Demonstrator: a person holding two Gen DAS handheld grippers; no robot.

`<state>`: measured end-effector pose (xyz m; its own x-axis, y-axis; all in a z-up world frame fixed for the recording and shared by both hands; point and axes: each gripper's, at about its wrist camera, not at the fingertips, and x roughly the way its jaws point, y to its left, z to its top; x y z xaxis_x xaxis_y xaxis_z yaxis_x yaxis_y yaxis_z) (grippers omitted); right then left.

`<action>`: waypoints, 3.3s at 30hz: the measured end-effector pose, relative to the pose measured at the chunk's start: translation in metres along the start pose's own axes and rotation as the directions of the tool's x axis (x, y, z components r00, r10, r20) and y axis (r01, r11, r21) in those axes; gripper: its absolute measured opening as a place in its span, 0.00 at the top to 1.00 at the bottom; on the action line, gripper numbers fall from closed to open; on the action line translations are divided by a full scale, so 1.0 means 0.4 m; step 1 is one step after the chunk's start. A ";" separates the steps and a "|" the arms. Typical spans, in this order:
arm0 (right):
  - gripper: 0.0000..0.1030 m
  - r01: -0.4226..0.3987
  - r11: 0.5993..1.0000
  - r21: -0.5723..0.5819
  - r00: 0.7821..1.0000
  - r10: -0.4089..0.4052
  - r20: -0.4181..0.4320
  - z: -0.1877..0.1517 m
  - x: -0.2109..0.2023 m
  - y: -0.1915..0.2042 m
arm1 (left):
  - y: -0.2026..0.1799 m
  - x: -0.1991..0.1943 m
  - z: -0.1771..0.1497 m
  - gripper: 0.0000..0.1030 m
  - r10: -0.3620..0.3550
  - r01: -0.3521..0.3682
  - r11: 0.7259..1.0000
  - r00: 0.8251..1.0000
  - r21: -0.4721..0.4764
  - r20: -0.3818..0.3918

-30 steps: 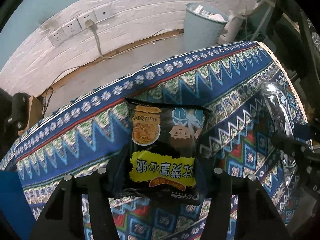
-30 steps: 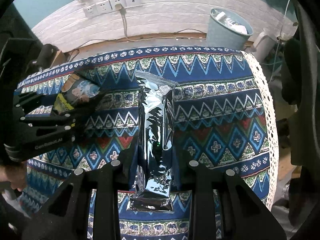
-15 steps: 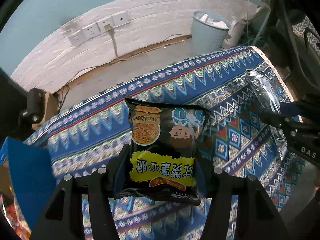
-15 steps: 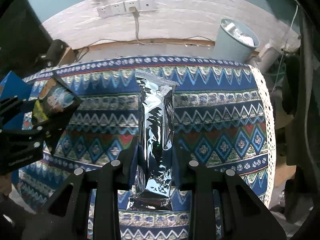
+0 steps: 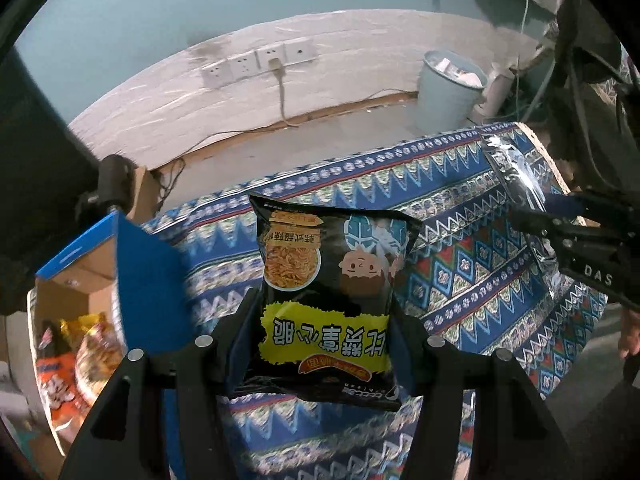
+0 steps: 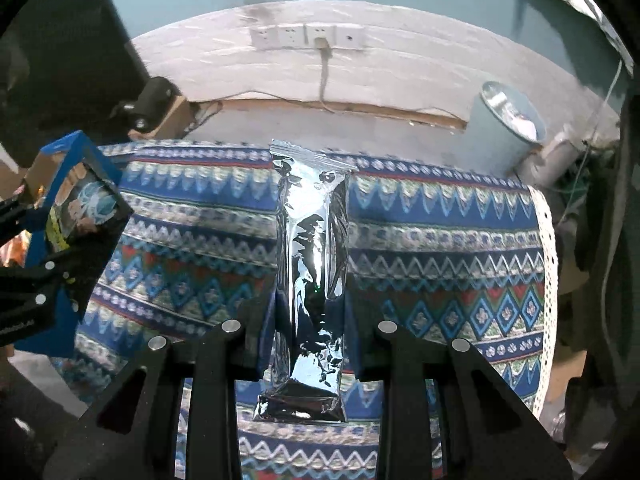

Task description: Organize snacks

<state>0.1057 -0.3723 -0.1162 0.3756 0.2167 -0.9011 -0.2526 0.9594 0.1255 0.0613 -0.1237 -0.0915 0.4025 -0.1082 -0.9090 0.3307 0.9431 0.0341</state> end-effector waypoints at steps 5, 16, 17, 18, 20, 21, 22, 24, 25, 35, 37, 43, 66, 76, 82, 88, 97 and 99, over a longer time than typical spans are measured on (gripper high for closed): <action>0.73 -0.022 0.999 -0.035 0.999 0.023 0.022 0.028 -0.026 0.062 | 0.057 -0.063 -0.036 0.42 0.007 -0.006 1.000 1.000 -0.028 0.017; 0.73 -0.098 0.987 -0.131 0.993 0.105 0.046 0.070 -0.075 0.226 | 0.225 -0.152 -0.119 0.42 0.068 -0.061 0.989 0.996 -0.135 0.049; 0.73 -0.107 0.985 -0.137 0.993 0.114 0.044 0.070 -0.078 0.237 | 0.243 -0.156 -0.129 0.42 0.066 -0.058 0.987 0.997 -0.152 0.051; 0.73 -0.113 0.983 -0.145 0.992 0.120 0.042 0.071 -0.080 0.251 | 0.259 -0.160 -0.140 0.42 0.067 -0.058 0.985 0.997 -0.165 0.050; 0.73 -0.120 0.980 -0.161 0.991 0.129 0.040 0.074 -0.086 0.279 | 0.288 -0.169 -0.159 0.42 0.077 -0.066 0.980 0.996 -0.188 0.051; 0.73 -0.124 0.977 -0.172 0.990 0.132 0.039 0.075 -0.089 0.295 | 0.300 -0.174 -0.166 0.42 0.083 -0.071 0.978 0.995 -0.196 0.054; 0.73 -0.126 0.975 -0.181 0.990 0.135 0.038 0.076 -0.091 0.306 | 0.310 -0.180 -0.170 0.42 0.088 -0.075 0.977 0.995 -0.200 0.057; 0.73 -0.135 0.970 -0.202 0.989 0.144 0.034 0.079 -0.095 0.338 | 0.337 -0.189 -0.183 0.42 0.102 -0.087 0.974 0.993 -0.210 0.063; 0.73 -0.138 0.968 -0.210 0.988 0.148 0.032 0.080 -0.095 0.352 | 0.350 -0.192 -0.188 0.42 0.110 -0.094 0.972 0.992 -0.215 0.065; 0.73 -0.201 0.931 -0.305 0.978 0.207 -0.012 0.102 -0.077 0.527 | 0.458 -0.215 -0.246 0.42 0.140 -0.114 0.949 0.988 -0.295 0.070; 0.73 -0.218 0.923 -0.317 0.975 0.222 -0.024 0.107 -0.071 0.561 | 0.479 -0.216 -0.259 0.42 0.136 -0.109 0.943 0.988 -0.313 0.067; 0.73 -0.267 0.902 -0.341 0.963 0.262 -0.060 0.128 -0.048 0.671 | 0.523 -0.213 -0.300 0.42 0.149 -0.122 0.931 0.987 -0.344 0.053; 0.61 -0.350 0.880 -0.322 0.936 0.339 -0.093 0.177 -0.009 0.834 | 0.596 -0.234 -0.351 0.24 0.195 -0.166 0.890 0.980 -0.424 0.025; 0.37 -0.307 0.891 -0.334 0.947 0.321 -0.013 0.159 -0.096 0.769 | 0.548 -0.312 -0.335 0.12 0.214 -0.158 0.897 0.972 -0.412 0.093; 0.28 -0.279 0.904 -0.325 0.949 0.311 0.052 0.150 -0.156 0.710 | 0.512 -0.349 -0.315 0.12 0.211 -0.149 0.911 0.970 -0.384 0.125; 0.28 -0.259 0.915 -0.310 0.951 0.297 0.082 0.121 -0.193 0.638 | 0.479 -0.385 -0.305 0.10 0.246 -0.175 0.917 0.956 -0.358 0.161; 0.25 -0.245 0.909 -0.337 0.946 0.300 0.121 0.075 -0.246 0.599 | 0.438 -0.402 -0.292 0.09 0.296 -0.224 0.920 0.935 -0.323 0.195; 0.25 -0.240 0.907 -0.346 0.946 0.298 0.124 0.065 -0.248 0.597 | 0.431 -0.406 -0.291 0.09 0.294 -0.220 0.921 0.934 -0.320 0.203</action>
<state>0.0311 -0.1600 0.0139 0.3911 0.5136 -0.7637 -0.6278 0.7556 0.1867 -0.0464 0.0931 0.0137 0.6463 0.1122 -0.7548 -0.0571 0.9935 0.0988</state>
